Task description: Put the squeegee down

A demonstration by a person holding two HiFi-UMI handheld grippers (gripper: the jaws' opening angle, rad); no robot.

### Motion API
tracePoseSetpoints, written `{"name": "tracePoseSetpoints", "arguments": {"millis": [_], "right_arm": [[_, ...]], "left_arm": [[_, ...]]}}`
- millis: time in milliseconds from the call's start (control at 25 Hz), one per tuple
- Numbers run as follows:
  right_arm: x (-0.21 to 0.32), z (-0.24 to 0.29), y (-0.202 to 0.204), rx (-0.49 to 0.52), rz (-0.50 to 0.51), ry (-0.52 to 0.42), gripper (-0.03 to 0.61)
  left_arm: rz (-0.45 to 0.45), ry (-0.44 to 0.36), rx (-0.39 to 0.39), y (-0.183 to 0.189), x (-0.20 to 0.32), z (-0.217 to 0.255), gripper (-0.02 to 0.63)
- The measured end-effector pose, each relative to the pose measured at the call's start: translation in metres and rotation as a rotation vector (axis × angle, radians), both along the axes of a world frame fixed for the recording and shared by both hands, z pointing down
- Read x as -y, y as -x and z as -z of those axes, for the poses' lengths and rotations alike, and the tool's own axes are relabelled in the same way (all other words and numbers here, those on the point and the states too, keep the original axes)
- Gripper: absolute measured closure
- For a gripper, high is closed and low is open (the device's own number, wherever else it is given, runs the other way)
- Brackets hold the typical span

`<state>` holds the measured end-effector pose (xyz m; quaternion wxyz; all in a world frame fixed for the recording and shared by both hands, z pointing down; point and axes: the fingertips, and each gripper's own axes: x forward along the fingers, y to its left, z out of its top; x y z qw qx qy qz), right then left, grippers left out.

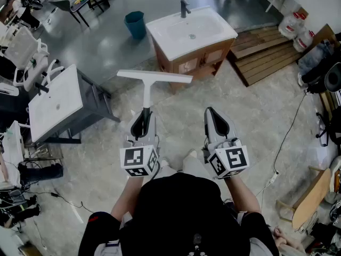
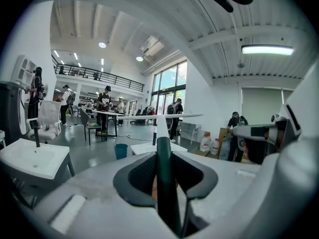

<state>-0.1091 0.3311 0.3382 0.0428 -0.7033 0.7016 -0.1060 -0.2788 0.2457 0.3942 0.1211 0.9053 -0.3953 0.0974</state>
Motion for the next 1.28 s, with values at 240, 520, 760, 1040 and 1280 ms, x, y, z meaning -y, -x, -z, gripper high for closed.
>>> {"name": "tracePoseSetpoints", "arguments": {"millis": [240, 520, 760, 1040, 1280], "right_arm": [[-0.003, -0.007, 0.074, -0.005, -0.017, -0.002, 0.578], [-0.017, -0.006, 0.096, -0.023, 0.024, 0.011, 0.578], [-0.035, -0.004, 0.076, -0.021, 0.049, 0.008, 0.578], [-0.075, -0.012, 0.000, 0.031, 0.046, -0.009, 0.577], [-0.099, -0.018, -0.036, 0.017, 0.034, -0.007, 0.577]], "left_arm": [[-0.006, 0.003, 0.015, 0.073, 0.005, -0.009, 0.509], [0.020, -0.004, 0.007, 0.091, -0.006, -0.006, 0.509], [0.018, -0.006, 0.010, 0.061, -0.027, -0.004, 0.509], [0.053, -0.008, 0.024, 0.007, -0.061, -0.006, 0.509], [0.078, -0.007, 0.019, -0.024, -0.085, -0.011, 0.509]]}}
